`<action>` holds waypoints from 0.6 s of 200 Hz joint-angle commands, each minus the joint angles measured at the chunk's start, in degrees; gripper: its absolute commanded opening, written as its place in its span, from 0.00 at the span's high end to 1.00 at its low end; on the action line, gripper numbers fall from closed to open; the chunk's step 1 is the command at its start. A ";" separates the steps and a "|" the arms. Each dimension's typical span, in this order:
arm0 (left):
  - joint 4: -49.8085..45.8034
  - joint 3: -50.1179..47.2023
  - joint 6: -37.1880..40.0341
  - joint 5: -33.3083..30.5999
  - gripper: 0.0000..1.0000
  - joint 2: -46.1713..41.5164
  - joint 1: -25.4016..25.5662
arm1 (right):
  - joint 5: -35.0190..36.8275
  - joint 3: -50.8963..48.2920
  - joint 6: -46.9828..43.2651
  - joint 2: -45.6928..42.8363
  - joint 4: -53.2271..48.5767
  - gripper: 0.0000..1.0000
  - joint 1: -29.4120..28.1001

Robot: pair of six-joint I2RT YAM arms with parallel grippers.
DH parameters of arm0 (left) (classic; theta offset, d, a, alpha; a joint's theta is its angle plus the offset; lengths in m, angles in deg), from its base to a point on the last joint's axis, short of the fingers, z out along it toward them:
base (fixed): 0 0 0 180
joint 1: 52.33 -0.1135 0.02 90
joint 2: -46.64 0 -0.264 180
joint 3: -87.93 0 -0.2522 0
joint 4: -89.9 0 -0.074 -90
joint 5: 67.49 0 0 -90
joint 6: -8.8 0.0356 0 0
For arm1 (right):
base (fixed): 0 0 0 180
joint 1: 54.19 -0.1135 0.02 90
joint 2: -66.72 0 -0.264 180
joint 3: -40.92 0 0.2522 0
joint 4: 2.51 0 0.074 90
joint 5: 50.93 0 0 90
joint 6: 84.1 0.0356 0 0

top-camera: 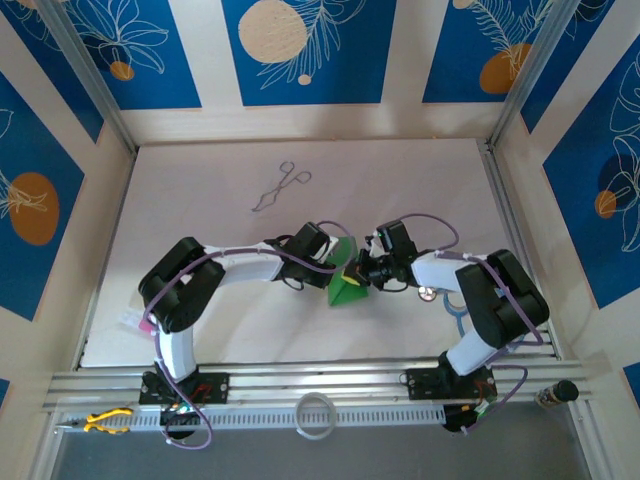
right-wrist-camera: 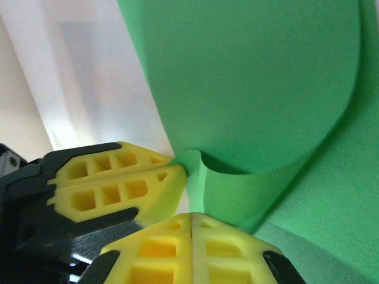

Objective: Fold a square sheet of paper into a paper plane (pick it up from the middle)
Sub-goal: Fold the triangle a second time at the center of the table.

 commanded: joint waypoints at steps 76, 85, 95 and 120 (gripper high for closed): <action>-2.36 -0.12 -0.36 -0.21 1.00 -1.03 -0.55 | 5.39 -5.41 -1.11 -6.49 -9.71 1.00 0.17; -2.47 0.00 -0.34 -0.23 1.00 -1.15 -0.56 | 5.59 -5.55 -1.12 -5.91 -9.61 1.00 0.11; -2.56 0.09 -0.30 -0.27 1.00 -1.38 -0.56 | 5.75 -5.57 -1.12 -5.31 -9.48 1.00 0.03; -2.93 0.35 -0.19 -0.47 1.00 -1.51 -0.62 | 5.94 -5.20 -1.26 -3.87 -9.87 1.00 -0.07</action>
